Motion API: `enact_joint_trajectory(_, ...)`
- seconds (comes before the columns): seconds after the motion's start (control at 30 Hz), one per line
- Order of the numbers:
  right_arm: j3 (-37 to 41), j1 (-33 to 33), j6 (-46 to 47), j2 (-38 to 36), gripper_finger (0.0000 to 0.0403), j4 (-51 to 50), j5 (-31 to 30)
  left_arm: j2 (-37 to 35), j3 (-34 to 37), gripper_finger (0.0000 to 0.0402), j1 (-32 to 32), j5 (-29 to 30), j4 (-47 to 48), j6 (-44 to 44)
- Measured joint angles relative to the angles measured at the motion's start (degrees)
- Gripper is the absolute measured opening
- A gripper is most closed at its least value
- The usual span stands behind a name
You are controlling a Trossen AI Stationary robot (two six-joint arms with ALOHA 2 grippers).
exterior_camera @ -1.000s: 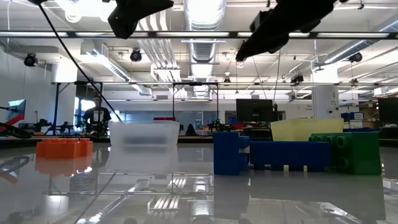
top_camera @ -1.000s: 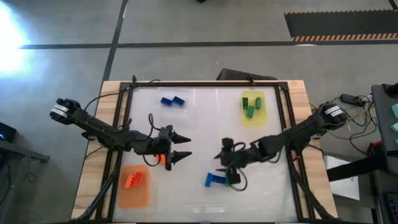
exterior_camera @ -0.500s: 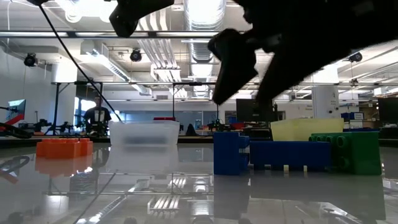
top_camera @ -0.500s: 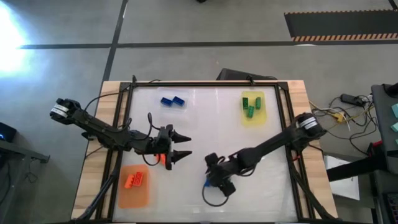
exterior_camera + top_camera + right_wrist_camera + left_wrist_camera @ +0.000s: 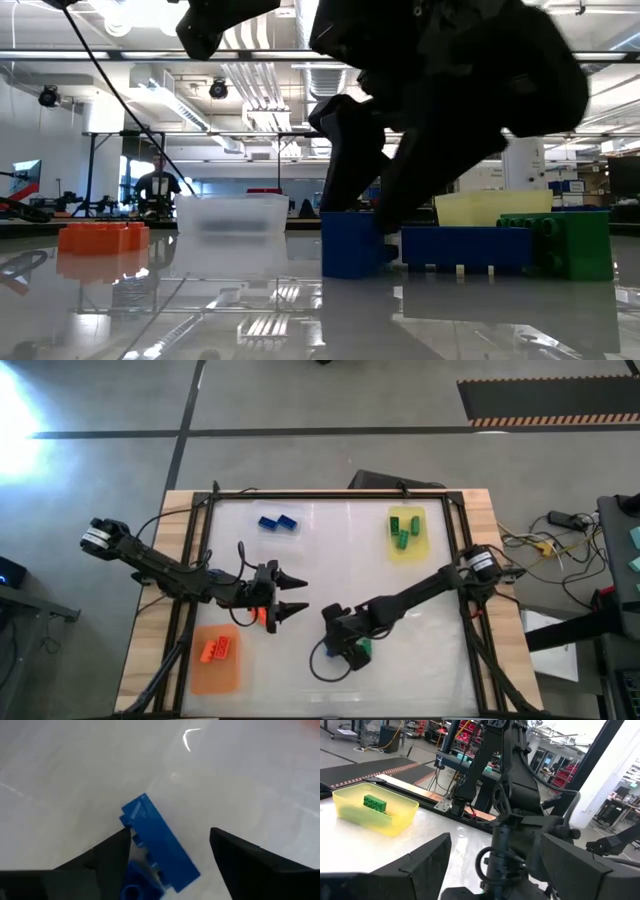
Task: Sort & place blocks by color
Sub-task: Put the blue game piece into the transparent bin
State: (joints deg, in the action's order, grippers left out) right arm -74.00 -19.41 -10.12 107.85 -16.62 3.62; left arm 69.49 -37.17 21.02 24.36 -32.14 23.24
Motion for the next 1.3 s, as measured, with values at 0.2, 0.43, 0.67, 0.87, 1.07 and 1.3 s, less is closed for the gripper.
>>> enact_joint_trajectory(0.2, 0.04, 1.66, 0.58, 0.07, 0.0195, 0.66, -0.02, 0.00, 0.00, 0.0288, 0.00, 0.01, 0.03, -0.02)
enact_joint_trajectory(0.43, 0.09, 3.64, 2.06, 0.07, 0.0092, 0.75, 0.03, 0.00, -0.07, 0.0288, 0.00, 0.02, 0.04, -0.15)
enact_joint_trajectory(0.67, 0.24, 4.68, 0.54, 0.20, 0.0012, 0.38, 1.29, 0.00, -0.04, 0.0288, 0.00, 0.00, 0.02, -0.16)
enact_joint_trajectory(0.87, 0.17, 5.12, -0.16, -0.17, 0.0014, 0.53, 1.03, 0.00, -0.04, 0.0288, 0.00, 0.00, 0.04, -0.19)
enact_joint_trajectory(1.07, 0.17, 6.17, 1.51, -2.84, 0.0056, -0.19, -7.94, 0.00, 0.00, 0.0288, 0.00, 0.00, 0.09, -1.21)
enact_joint_trajectory(1.3, 0.22, 10.29, 14.31, -3.35, 0.0167, 1.89, -11.33, -0.32, 0.00, 0.0288, -0.04, 0.16, 0.00, -3.11)
